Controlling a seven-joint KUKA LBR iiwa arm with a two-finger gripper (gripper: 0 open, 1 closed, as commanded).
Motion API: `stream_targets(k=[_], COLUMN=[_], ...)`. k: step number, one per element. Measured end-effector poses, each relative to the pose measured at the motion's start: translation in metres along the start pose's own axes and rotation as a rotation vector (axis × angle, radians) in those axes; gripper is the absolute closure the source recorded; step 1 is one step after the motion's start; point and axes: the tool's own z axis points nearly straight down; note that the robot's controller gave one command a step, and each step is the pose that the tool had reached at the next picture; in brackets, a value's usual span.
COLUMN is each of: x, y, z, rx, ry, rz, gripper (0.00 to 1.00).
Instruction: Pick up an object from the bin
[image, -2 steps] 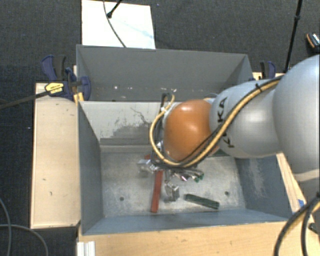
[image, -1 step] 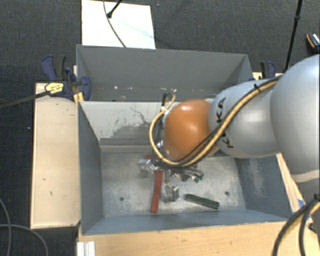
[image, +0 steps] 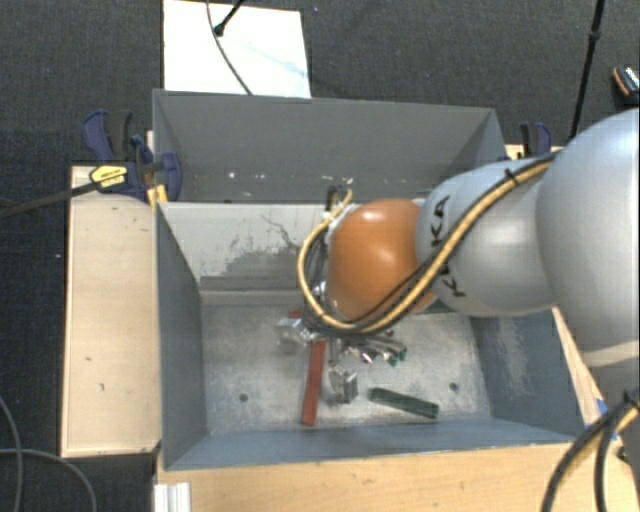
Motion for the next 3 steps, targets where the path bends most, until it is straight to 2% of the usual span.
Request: stream_targets(k=[1,2,3], x=[0.0,0.0,-0.001], y=[0.0,0.0,0.0], z=[0.0,0.0,-0.101], rx=[-0.001,0.0,0.007], ry=[0.001,0.001,-0.015], rz=[0.007,0.012,0.021], gripper=[0.0,1.0,1.0])
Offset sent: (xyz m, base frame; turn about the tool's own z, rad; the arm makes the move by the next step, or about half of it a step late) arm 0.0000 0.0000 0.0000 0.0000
